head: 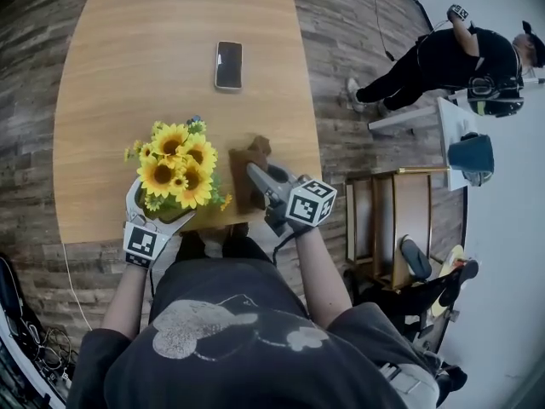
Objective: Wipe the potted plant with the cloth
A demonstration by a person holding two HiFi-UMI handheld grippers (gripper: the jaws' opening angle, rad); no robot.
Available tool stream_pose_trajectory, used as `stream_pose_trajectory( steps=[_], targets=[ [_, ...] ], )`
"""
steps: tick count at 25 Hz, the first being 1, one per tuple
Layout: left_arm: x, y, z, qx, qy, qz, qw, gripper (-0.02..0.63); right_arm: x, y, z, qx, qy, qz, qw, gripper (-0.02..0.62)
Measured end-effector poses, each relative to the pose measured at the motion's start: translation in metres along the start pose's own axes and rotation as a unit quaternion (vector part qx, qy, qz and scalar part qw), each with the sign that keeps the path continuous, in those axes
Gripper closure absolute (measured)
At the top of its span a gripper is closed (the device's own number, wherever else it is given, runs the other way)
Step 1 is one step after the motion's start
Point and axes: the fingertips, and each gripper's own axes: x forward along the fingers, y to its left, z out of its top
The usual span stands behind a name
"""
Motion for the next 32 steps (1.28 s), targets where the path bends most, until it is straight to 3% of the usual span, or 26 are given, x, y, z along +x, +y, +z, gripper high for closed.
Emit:
stream_pose_trajectory(
  steps=[5, 13, 22, 26, 30, 32],
  targets=[
    [-0.021, -0.013, 0.000, 0.001, -0.009, 0.018, 0.9998, -0.023, -0.010, 0.018, -0.002, -0.006, -0.022, 0.024, 0.999, 0.551],
    [-0.060, -0.057, 0.018, -0.007, -0.040, 0.082, 0.9958, -0.001, -0.061, 0.047, -0.003, -0.004, -0.078, 0.077, 0.994, 0.551],
    [-0.112, -0.145, 0.059, 0.000, -0.131, 0.100, 0.9864, 0.149, -0.149, 0.087, -0.062, -0.020, -0.083, 0.107, 0.991, 0.551],
    [-0.131, -0.183, 0.065, -0.007, -0.128, 0.111, 0.9855, 0.192, -0.179, 0.093, -0.096, -0.004, -0.075, 0.106, 0.992, 0.551],
    [-0.145, -0.212, 0.068, -0.016, -0.121, 0.093, 0.9882, 0.244, -0.201, 0.102, -0.116, -0.001, -0.075, 0.108, 0.991, 0.551],
    [-0.150, -0.220, 0.074, -0.016, -0.125, 0.086, 0.9883, 0.307, -0.210, 0.107, -0.117, -0.003, -0.076, 0.106, 0.991, 0.551]
  ],
)
